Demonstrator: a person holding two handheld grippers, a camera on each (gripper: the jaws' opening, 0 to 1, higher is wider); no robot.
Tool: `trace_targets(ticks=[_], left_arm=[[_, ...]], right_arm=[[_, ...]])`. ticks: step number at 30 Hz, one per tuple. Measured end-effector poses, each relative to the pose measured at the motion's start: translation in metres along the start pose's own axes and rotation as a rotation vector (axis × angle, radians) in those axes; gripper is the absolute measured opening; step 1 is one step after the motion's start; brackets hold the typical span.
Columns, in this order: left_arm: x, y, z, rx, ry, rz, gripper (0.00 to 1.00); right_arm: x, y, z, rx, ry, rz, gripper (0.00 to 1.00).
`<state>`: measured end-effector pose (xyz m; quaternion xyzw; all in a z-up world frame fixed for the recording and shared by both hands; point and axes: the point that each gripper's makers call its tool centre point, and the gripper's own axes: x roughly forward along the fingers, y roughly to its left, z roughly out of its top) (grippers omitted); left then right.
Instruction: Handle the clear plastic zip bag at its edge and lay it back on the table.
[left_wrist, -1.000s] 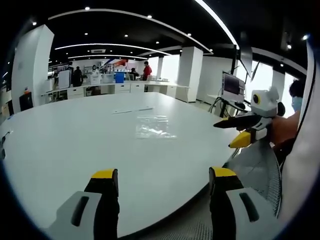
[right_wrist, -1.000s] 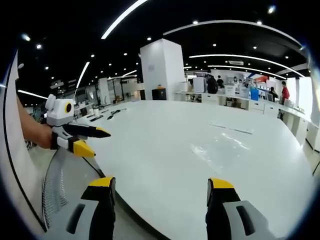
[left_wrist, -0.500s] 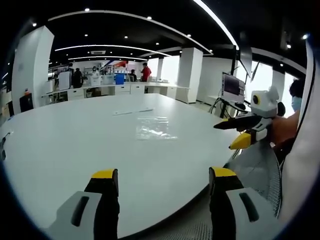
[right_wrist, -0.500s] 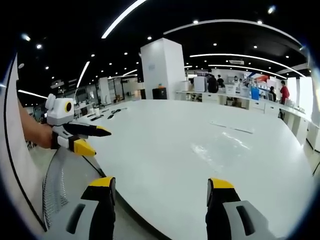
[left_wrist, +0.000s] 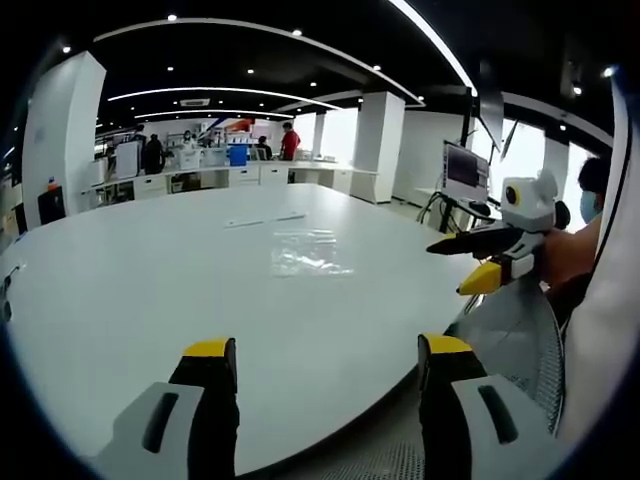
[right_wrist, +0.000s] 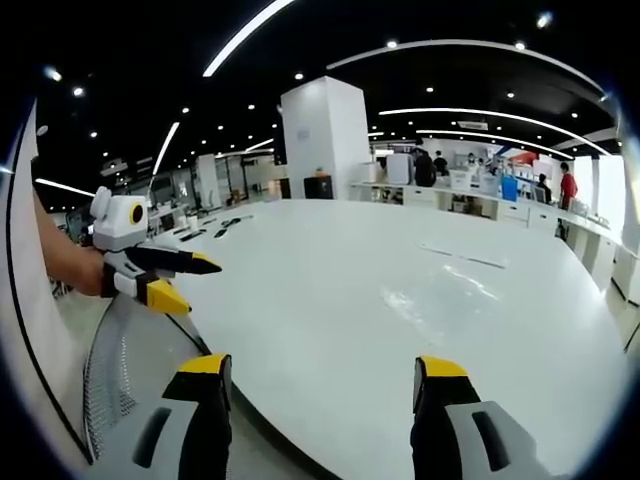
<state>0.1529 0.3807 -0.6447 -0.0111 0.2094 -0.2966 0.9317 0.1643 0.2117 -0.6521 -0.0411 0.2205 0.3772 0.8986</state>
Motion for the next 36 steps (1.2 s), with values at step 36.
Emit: trace_targets(ticks=[36], left_arm=[[0.001, 0.009, -0.012, 0.009, 0.029, -0.011, 0.71]], right_arm=[[-0.002, -0.003, 0.004, -0.001, -0.020, -0.017, 0.73]])
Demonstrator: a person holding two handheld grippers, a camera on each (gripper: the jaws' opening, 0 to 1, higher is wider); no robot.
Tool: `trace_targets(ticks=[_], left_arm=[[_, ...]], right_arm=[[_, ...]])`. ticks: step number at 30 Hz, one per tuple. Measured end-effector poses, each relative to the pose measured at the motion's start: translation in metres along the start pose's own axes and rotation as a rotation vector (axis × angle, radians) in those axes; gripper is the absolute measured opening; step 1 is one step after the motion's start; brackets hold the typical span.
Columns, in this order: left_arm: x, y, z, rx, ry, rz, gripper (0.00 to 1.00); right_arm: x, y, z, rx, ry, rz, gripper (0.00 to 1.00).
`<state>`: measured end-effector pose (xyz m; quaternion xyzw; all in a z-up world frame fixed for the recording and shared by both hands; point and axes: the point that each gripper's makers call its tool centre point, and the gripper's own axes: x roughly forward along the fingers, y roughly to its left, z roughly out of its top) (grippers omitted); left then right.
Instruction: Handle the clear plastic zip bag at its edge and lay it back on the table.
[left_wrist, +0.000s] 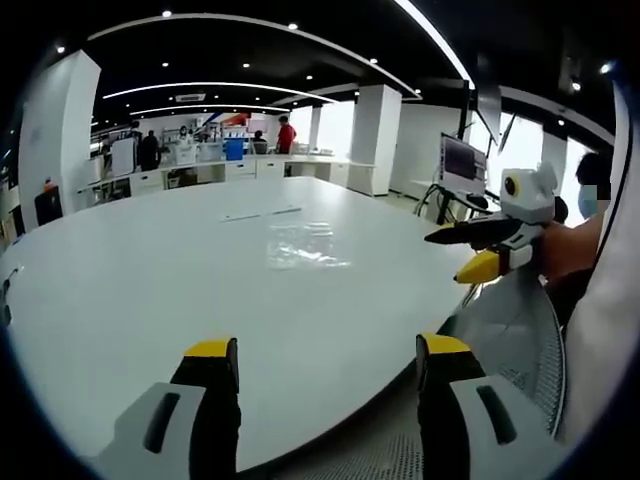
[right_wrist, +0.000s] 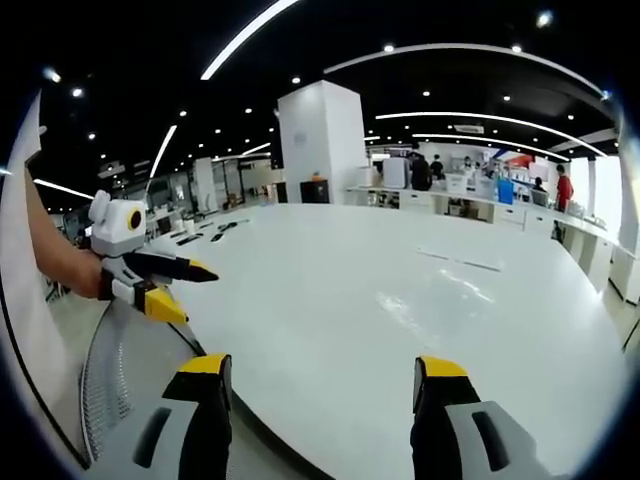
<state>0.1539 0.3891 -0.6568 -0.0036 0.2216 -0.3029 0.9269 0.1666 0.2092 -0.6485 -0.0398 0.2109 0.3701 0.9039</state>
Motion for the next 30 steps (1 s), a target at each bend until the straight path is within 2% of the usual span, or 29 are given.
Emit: trace_targets(ticks=[16, 30], left_arm=[[-0.001, -0.005, 0.010, -0.012, -0.032, 0.019, 0.73], [0.001, -0.002, 0.009, -0.019, -0.040, 0.024, 0.72]], right_arm=[[0.001, 0.004, -0.001, -0.006, 0.014, 0.015, 0.73], [0.000, 0.002, 0.002, 0.032, 0.013, 0.034, 0.74]])
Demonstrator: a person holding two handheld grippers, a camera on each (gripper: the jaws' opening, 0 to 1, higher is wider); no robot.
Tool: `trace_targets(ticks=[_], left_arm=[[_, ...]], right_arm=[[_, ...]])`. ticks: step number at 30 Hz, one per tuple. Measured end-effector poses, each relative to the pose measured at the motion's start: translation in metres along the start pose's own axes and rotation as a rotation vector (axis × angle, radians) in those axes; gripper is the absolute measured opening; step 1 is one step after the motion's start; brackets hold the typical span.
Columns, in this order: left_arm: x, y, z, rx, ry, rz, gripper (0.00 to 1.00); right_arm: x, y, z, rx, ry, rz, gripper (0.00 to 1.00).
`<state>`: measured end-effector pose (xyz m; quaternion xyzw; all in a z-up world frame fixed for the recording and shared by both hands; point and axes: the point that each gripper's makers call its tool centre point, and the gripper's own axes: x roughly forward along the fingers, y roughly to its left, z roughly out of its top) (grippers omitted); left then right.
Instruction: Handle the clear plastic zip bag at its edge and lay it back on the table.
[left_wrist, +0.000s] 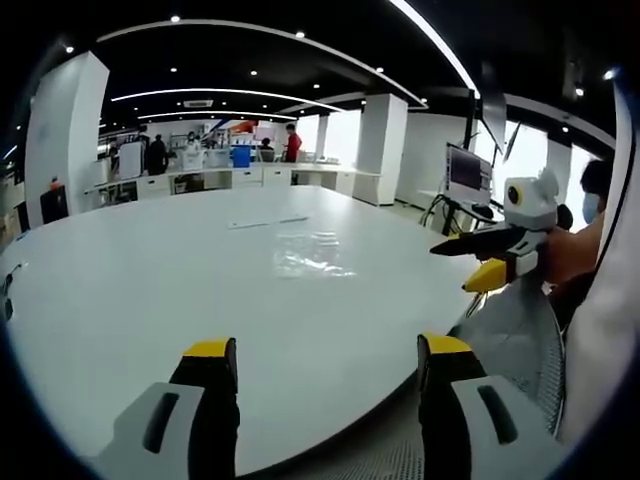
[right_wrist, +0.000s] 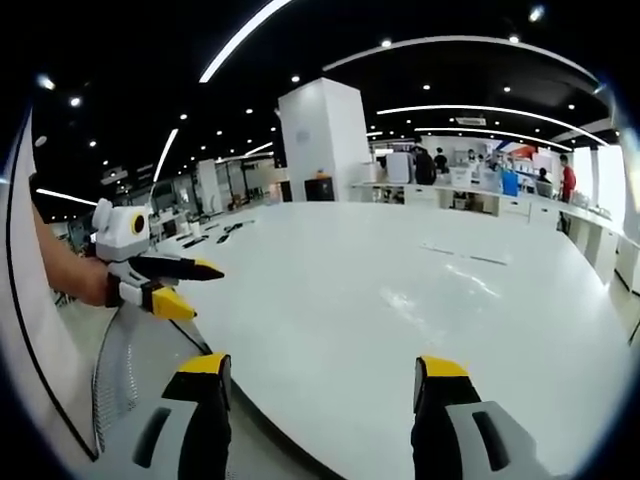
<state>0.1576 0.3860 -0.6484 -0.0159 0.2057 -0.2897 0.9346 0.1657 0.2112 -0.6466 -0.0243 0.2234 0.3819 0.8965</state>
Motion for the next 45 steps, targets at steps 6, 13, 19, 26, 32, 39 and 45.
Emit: trace_targets(ticks=[6, 13, 19, 26, 32, 39, 45], left_arm=[[-0.001, -0.004, 0.004, 0.003, 0.000, 0.007, 0.72], [-0.001, -0.001, 0.002, 0.018, 0.005, 0.012, 0.72], [-0.002, 0.001, 0.005, 0.008, -0.007, 0.016, 0.72], [-0.002, -0.003, 0.006, 0.024, -0.006, 0.010, 0.72], [-0.002, -0.002, 0.006, 0.024, -0.008, 0.005, 0.72], [-0.003, 0.000, 0.007, 0.018, -0.020, 0.006, 0.73], [-0.003, -0.002, 0.010, 0.000, -0.032, -0.005, 0.73]], right_arm=[[0.001, 0.003, 0.002, 0.002, 0.016, 0.012, 0.74], [0.007, -0.003, 0.003, -0.027, 0.049, 0.021, 0.74], [0.017, -0.011, 0.003, -0.055, 0.072, 0.042, 0.74], [0.026, -0.024, 0.003, -0.080, 0.096, 0.038, 0.73], [0.035, -0.041, 0.000, -0.100, 0.125, 0.027, 0.71], [0.050, -0.060, -0.006, -0.131, 0.175, 0.018, 0.69], [0.065, -0.079, -0.009, -0.163, 0.203, 0.002, 0.66]])
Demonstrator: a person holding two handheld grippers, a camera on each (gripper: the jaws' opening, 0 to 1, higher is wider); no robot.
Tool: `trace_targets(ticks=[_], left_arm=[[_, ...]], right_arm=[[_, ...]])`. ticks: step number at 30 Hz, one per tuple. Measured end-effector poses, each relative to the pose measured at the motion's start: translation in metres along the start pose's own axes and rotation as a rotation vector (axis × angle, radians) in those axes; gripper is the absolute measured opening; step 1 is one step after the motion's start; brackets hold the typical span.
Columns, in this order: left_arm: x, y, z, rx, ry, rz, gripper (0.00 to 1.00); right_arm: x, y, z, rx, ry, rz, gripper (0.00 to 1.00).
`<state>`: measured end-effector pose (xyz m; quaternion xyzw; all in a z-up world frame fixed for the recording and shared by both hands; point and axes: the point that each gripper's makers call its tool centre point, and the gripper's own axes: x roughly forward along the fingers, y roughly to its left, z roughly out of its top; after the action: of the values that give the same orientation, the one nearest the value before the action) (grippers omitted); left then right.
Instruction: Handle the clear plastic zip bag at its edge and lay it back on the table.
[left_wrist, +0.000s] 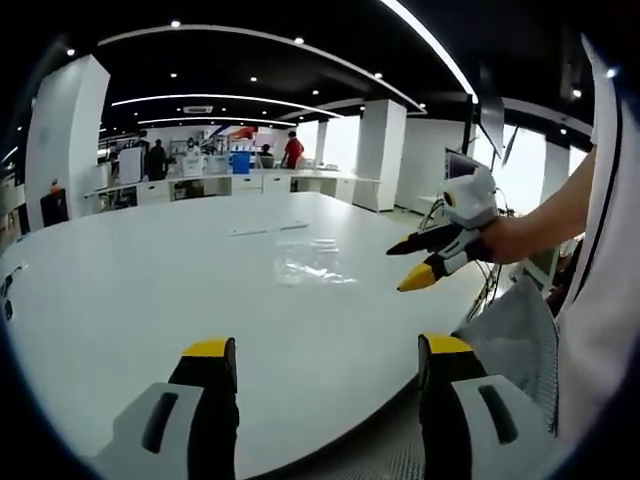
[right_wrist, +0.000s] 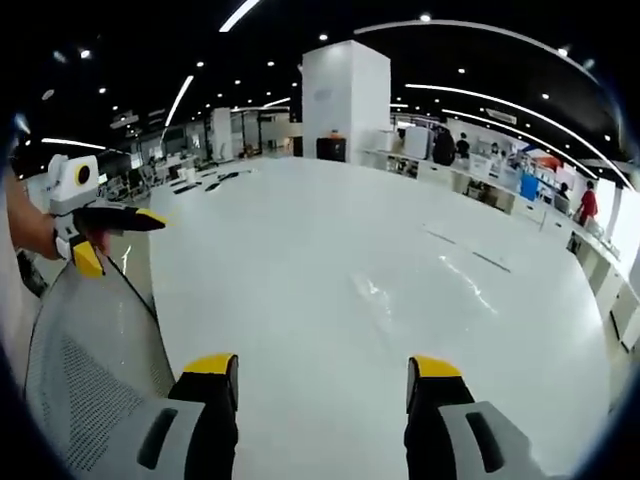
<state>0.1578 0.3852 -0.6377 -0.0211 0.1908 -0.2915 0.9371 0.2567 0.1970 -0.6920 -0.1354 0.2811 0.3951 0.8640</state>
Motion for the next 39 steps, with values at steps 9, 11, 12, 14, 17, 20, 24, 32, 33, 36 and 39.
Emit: trace_targets(ticks=[9, 11, 12, 14, 17, 20, 24, 32, 33, 36, 39], left_arm=[[0.000, 0.001, 0.001, -0.007, -0.009, 0.005, 0.72], [0.000, 0.001, 0.001, -0.008, -0.010, 0.005, 0.72], [0.000, 0.001, 0.001, -0.009, -0.008, 0.005, 0.72], [0.000, 0.001, 0.002, -0.009, -0.009, 0.005, 0.72], [0.000, 0.001, 0.002, -0.012, -0.008, 0.008, 0.72], [0.000, 0.001, 0.003, -0.014, -0.009, 0.010, 0.72], [0.000, 0.000, 0.005, -0.017, -0.009, 0.014, 0.72], [0.000, 0.002, 0.006, -0.024, -0.008, 0.025, 0.72], [0.001, 0.002, 0.006, -0.025, -0.008, 0.025, 0.72], [0.001, 0.003, 0.005, -0.024, -0.004, 0.027, 0.72], [0.001, 0.003, 0.005, -0.027, -0.002, 0.029, 0.72]], right_arm=[[0.019, -0.017, -0.004, -0.044, 0.041, -0.002, 0.61], [0.022, -0.018, -0.004, -0.057, 0.048, -0.001, 0.58], [0.025, -0.020, -0.004, -0.058, 0.051, 0.001, 0.58], [0.029, -0.024, -0.006, -0.072, 0.065, 0.002, 0.56], [0.037, -0.033, -0.009, -0.081, 0.084, 0.003, 0.54], [0.043, -0.040, -0.011, -0.089, 0.097, 0.000, 0.52], [0.051, -0.045, -0.015, -0.107, 0.125, 0.002, 0.46], [0.063, -0.051, -0.020, -0.137, 0.163, 0.012, 0.40], [0.064, -0.052, -0.020, -0.140, 0.164, 0.015, 0.39], [0.070, -0.056, -0.023, -0.150, 0.182, 0.018, 0.34], [0.074, -0.062, -0.028, -0.149, 0.206, 0.017, 0.31]])
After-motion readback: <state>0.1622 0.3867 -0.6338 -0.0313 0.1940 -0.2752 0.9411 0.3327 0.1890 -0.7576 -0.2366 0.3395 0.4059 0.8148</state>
